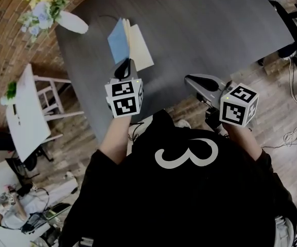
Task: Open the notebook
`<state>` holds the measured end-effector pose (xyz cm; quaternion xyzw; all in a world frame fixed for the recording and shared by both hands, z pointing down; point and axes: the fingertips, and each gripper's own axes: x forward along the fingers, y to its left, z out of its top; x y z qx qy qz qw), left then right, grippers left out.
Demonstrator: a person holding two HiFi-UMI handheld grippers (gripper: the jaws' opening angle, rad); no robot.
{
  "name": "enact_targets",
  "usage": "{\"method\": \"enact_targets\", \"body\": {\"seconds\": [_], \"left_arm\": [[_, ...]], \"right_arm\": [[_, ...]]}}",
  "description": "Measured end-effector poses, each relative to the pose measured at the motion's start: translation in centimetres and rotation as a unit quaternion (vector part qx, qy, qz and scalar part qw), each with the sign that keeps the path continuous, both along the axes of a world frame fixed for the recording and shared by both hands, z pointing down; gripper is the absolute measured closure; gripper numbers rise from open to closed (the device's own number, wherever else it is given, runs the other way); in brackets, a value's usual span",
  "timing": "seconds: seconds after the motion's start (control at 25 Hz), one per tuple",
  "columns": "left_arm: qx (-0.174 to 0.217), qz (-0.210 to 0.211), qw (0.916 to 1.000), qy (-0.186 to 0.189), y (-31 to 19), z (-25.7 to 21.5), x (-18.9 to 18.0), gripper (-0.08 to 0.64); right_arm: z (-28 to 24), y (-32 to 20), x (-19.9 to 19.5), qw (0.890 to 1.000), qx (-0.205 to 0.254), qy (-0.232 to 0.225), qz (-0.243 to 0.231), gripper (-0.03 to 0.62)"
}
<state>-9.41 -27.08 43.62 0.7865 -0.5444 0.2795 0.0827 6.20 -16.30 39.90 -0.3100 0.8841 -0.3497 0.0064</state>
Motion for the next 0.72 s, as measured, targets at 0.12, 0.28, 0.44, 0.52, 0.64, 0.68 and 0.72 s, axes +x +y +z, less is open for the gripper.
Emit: {"method": "enact_targets", "body": {"seconds": [0.12,0.28,0.44,0.52,0.64,0.68,0.72], "left_arm": [[0.008,-0.023,0.9995,0.019,0.2,-1.0,-1.4,0.525],[0.015,-0.053,0.9976,0.041,0.5,-2.0,-3.6,0.525],[0.015,-0.077,0.9939,0.077,0.9,-2.7,-5.8,0.525],[0.015,-0.087,0.9912,0.099,1.3,-2.7,-6.9,0.525],[0.021,-0.097,0.9876,0.121,2.2,-2.6,-8.5,0.525],[0.024,-0.102,0.9864,0.127,2.4,-2.6,-9.0,0.525],[0.027,-0.109,0.9847,0.133,2.5,-2.7,-9.6,0.525]], "right_arm": [[-0.6,-0.2,-0.8,1.000,0.009,0.005,-0.016,0.592],[-1.3,-0.6,-2.1,0.999,0.015,0.013,-0.036,0.592],[-2.3,-1.0,-3.7,0.998,0.031,0.017,-0.059,0.592],[-2.7,-1.1,-4.5,0.997,0.041,0.020,-0.069,0.592],[-3.1,-1.4,-5.8,0.994,0.054,0.028,-0.085,0.592],[-3.3,-1.6,-6.3,0.994,0.058,0.031,-0.091,0.592],[-3.5,-1.7,-6.8,0.993,0.062,0.033,-0.096,0.592]]}}
